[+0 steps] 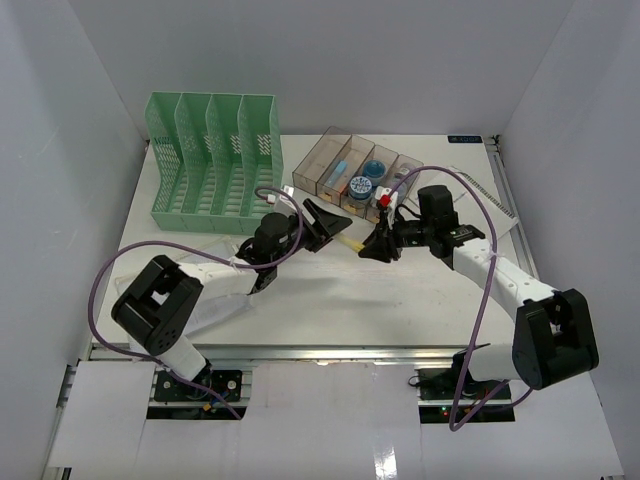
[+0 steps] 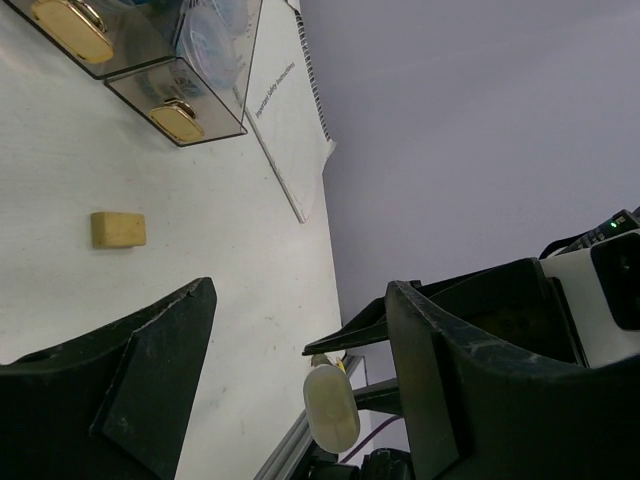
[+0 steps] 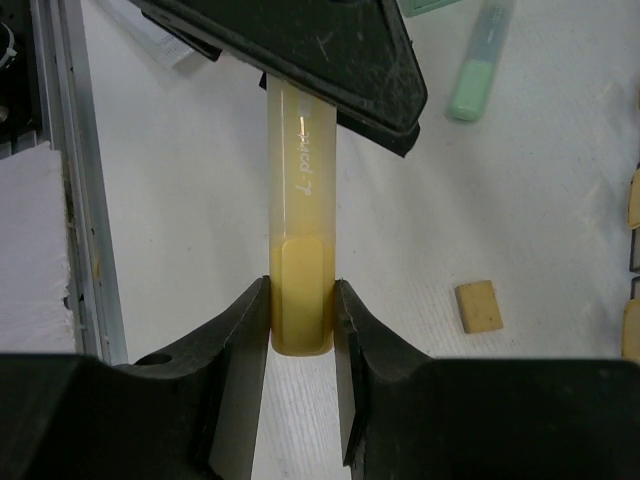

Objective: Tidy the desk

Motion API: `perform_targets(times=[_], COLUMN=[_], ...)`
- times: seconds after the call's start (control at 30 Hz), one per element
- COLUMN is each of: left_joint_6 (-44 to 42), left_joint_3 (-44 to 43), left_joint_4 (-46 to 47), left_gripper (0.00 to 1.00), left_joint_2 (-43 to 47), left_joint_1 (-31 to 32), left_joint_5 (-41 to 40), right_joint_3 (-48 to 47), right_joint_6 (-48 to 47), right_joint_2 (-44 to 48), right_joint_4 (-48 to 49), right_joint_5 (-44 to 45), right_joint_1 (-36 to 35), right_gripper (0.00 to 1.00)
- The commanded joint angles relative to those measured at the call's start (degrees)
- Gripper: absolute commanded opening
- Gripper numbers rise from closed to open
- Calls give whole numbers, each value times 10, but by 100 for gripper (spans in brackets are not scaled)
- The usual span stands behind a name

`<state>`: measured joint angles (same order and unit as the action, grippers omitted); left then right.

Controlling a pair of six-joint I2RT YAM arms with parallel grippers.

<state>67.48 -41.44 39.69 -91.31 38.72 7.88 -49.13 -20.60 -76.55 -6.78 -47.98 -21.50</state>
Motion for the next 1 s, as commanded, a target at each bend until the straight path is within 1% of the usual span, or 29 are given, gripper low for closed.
perform_targets(times=[0.0, 0.07, 0.2, 0.27, 0.47, 0.53, 0.6, 0.67, 0.7, 0.73, 0.77, 0.8, 0.83, 0.87, 0.9, 0.97], left_joint_6=[7, 7, 2, -7, -25, -31, -37, -49, -57, -66, -77, -91, -108, -122, -146, -210], left_joint_3=[-31, -38, -51, -60, -75, -76, -83, -94, -95, -105, -111, -117, -126, -139, -153, -182], left_joint_4=[36, 39, 33, 26, 2, -5, -15, -28, -29, -42, -56, -68, -77, -100, -125, -183], left_gripper=[70, 64, 58, 53, 44, 39, 29, 20, 19, 14, 10, 8, 6, 4, 3, 2], left_joint_2=[-9, -17, -23, -21, -16, -16, -18, -21, -21, -23, -24, -25, -25, -23, -21, -18], left_joint_1=[15, 20, 28, 28, 29, 29, 29, 29, 29, 29, 29, 29, 28, 26, 22, 8], left_joint_5=[-18, -21, -35, -39, -47, -48, -47, -41, -39, -38, -36, -35, -37, -39, -45, -64], right_joint_3=[22, 28, 39, 42, 58, 60, 61, 62, 62, 62, 62, 61, 60, 59, 54, 40], right_joint_6=[75, 99, 143, 151, 175, 175, 175, 173, 173, 167, 163, 157, 147, 129, 105, 56], right_joint_2=[13, 18, 20, 20, 25, 25, 25, 25, 25, 25, 25, 26, 28, 30, 33, 41], right_joint_4=[87, 108, 137, 141, 175, 179, 182, 184, 184, 184, 183, 181, 177, 166, 148, 107], right_joint_5=[5, 23, 73, 87, 107, 109, 110, 107, 107, 99, 91, 82, 71, 67, 57, 31], right_joint_1=[0, 0, 0, 0, -1, -1, -1, 0, 0, 0, 0, 1, 1, 1, 2, 9], right_gripper=[8, 8, 8, 8, 9, 11, 13, 18, 19, 31, 46, 60, 67, 82, 88, 90])
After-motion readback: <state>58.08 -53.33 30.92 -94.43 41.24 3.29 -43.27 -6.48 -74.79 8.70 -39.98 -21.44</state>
